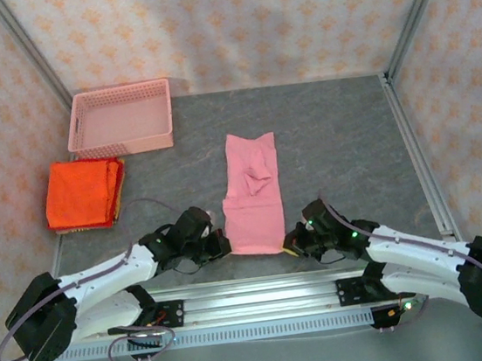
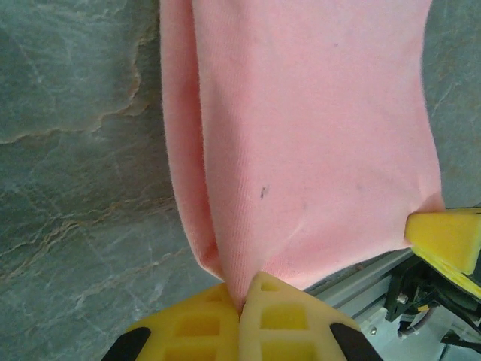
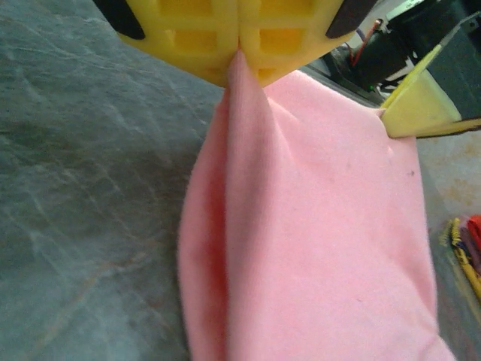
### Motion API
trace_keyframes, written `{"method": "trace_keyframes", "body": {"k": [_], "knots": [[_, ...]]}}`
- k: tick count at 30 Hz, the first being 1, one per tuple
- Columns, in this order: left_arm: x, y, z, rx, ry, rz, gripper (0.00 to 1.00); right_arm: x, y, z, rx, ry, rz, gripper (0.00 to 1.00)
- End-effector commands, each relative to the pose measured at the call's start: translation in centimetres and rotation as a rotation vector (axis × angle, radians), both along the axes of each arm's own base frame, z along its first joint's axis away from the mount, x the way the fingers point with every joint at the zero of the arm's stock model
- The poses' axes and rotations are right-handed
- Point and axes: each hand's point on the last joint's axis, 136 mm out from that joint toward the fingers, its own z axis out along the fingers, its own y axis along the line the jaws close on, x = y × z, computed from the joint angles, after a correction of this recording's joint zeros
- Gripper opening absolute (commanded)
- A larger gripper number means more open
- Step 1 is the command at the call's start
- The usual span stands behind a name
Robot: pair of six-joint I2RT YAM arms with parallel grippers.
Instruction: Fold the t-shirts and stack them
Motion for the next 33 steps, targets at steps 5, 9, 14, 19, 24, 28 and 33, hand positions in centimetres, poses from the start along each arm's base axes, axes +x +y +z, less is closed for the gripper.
{"method": "trace_keyframes", "body": {"k": [5, 9, 14, 19, 24, 28, 33], "knots": [[3.8, 0.5, 3.7, 0.133, -0.102, -0.043, 0.00, 3.5, 1.6, 4.8, -0.005, -0.154, 0.028, 0.00], [6.2, 0.4, 5.4, 0.124, -0.175, -0.026, 0.00, 6.5, 1.7, 7.3, 0.012, -0.251, 0.007, 0.00], [10.1, 0.8, 7.4, 0.159, -0.235, -0.020, 0.00, 11.1, 2.6, 9.6, 0.062, -0.316, 0.009, 0.00], [13.4, 0.6, 9.3, 0.173, -0.304, -0.022, 0.00, 14.5, 2.3, 11.3, 0.034, -0.373, 0.027, 0.00], [16.7, 0.8, 10.4, 0.186, -0.339, 0.005, 0.00, 17.3, 1.7, 12.3, 0.035, -0.399, 0.036, 0.00], [18.9, 0.5, 11.8, 0.185, -0.370, 0.011, 0.00, 19.9, 1.4, 13.6, 0.035, -0.435, 0.038, 0.00], [21.5, 0.4, 13.0, 0.191, -0.391, 0.015, 0.00, 22.8, 0.8, 14.2, 0.032, -0.461, 0.029, 0.00]]}}
